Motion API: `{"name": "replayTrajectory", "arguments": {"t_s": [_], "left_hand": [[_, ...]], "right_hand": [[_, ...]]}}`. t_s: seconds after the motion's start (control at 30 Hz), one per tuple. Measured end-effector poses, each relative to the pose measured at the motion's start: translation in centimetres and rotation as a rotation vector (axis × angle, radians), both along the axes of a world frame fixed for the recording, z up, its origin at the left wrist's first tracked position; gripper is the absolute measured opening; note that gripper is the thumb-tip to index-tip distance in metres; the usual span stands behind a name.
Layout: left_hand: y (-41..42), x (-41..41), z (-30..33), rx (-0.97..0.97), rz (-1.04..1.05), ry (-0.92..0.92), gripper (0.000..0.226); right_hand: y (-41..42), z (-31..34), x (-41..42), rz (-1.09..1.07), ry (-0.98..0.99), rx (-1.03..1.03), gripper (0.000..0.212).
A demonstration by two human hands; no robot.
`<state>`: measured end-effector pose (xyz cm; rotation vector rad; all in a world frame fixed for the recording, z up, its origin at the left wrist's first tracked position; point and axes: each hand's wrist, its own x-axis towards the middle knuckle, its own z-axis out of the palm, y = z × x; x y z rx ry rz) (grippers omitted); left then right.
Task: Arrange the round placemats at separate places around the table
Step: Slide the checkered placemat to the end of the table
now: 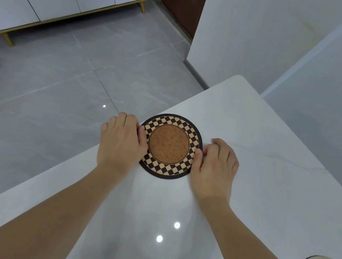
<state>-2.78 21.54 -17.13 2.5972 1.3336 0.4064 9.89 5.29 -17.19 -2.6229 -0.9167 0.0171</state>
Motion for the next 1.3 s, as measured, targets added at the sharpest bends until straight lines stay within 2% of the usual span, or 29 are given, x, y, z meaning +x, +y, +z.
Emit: {"name": "replayTrajectory", "arguments": {"t_s": [0.1, 0.2, 0.43, 0.83, 0.93, 1.0, 1.1, 1.17, 1.3], "left_hand": [[-0.1, 0.0, 0.0, 0.012, -0.010, -0.042, 0.013], [-0.1, -0.2, -0.1, 0.032, -0.070, -0.047, 0.027], [-0.3, -0.1, 0.2, -0.146, -0.110, -0.121, 0.034], [-0.3, -0.2, -0.3, -0.133, -0.130, -0.101, 0.038], [-0.4, -0.1, 0.3, -0.117, -0.126, -0.065, 0.039], [-0.2, -0.1, 1.0, -0.107, -0.113, -0.124, 0.040], [-0.6, 0.0, 2.2, -0.033, -0.097, -0.184, 0.039], [-2.3, 0.5, 3.1, 0.033, -0.156, -0.137, 0.037], [-9.3, 2.8, 4.8, 0.006, -0.328, -0.129, 0.033]], "right_hand": [[0.0, 0.1, -0.1, -0.017, -0.003, 0.045, 0.015], [0.0, 0.2, -0.1, -0.013, -0.002, 0.054, 0.026], [0.0, 0.1, 0.0, 0.015, -0.010, 0.002, 0.025], [-0.1, 0.1, 0.0, 0.026, -0.018, 0.027, 0.027], [-0.7, 0.6, -0.1, 0.032, 0.050, 0.088, 0.030], [-1.4, 1.4, 0.0, 0.021, 0.125, 0.189, 0.030], [-4.2, 2.5, 0.7, 0.008, 0.120, 0.264, 0.032], [-7.5, 3.3, 1.2, 0.006, 0.101, 0.233, 0.033], [-16.1, 4.9, 2.6, -0.067, 0.058, 0.123, 0.035]]}}
